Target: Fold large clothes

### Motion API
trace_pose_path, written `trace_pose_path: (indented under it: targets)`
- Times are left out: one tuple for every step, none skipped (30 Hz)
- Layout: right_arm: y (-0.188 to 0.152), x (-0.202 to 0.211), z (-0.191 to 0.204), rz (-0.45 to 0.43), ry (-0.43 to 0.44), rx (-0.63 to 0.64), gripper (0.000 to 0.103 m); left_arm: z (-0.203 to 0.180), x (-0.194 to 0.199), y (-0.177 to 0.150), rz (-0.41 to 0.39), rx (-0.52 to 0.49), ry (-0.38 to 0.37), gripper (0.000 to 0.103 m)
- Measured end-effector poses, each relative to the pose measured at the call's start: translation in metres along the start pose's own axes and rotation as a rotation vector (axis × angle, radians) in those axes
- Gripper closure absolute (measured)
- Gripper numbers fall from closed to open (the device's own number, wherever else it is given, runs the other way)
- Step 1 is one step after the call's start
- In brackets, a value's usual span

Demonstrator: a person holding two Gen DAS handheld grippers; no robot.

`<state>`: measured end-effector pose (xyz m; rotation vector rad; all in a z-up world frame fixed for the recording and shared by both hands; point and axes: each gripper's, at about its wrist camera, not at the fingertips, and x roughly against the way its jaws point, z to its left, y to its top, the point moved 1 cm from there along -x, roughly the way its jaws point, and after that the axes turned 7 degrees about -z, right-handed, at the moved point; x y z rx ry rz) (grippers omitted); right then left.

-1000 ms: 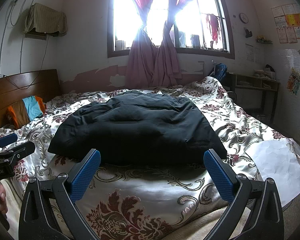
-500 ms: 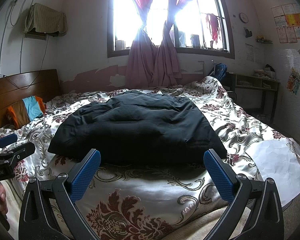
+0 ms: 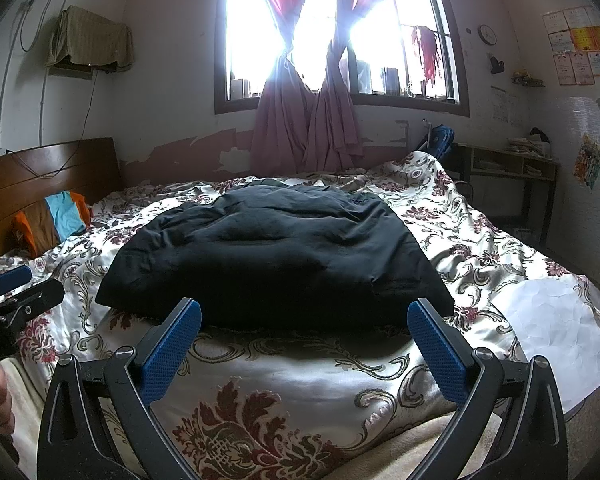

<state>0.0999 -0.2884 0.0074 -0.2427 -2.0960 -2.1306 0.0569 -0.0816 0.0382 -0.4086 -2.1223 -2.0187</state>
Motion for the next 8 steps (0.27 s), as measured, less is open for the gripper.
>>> trace_pose_path:
  targets:
    - [-0.0011,0.0004,0.0004,0.001,0.0,-0.001,0.001,-0.0001,0.0,0.0,-0.003,-0.005,0.007,0.0]
    - [-0.0008,0.0001,0.0001,0.001,0.0,-0.001,0.001,0.0002,-0.0003,0.0,-0.006,-0.008,0.006,0.0]
    - [-0.0004,-0.0002,-0.0003,0.0,0.0,-0.001,0.001,-0.0001,0.0,-0.0002,-0.008,-0.009,0.006,0.0]
    - [-0.0003,-0.0003,-0.0004,0.0,0.0,-0.001,0.002,-0.0001,0.0004,-0.0004,-0.011,-0.009,0.007,0.0]
    - [-0.0005,0.0,-0.0002,0.0,0.0,-0.001,0.001,0.0002,0.0004,-0.0005,-0.011,-0.009,0.008,0.0]
    - [-0.0008,0.0,0.0,0.0,0.0,-0.002,0.001,-0.0003,0.0005,-0.0004,-0.009,-0.01,0.009,0.0]
    - [-0.0001,-0.0006,-0.001,0.0,0.0,-0.001,0.001,0.0004,0.0,-0.0007,-0.006,-0.012,0.012,0.0]
    - [-0.0001,-0.0006,-0.001,0.0,0.0,-0.001,0.002,0.0,0.0,-0.0009,-0.004,-0.015,0.014,0.0]
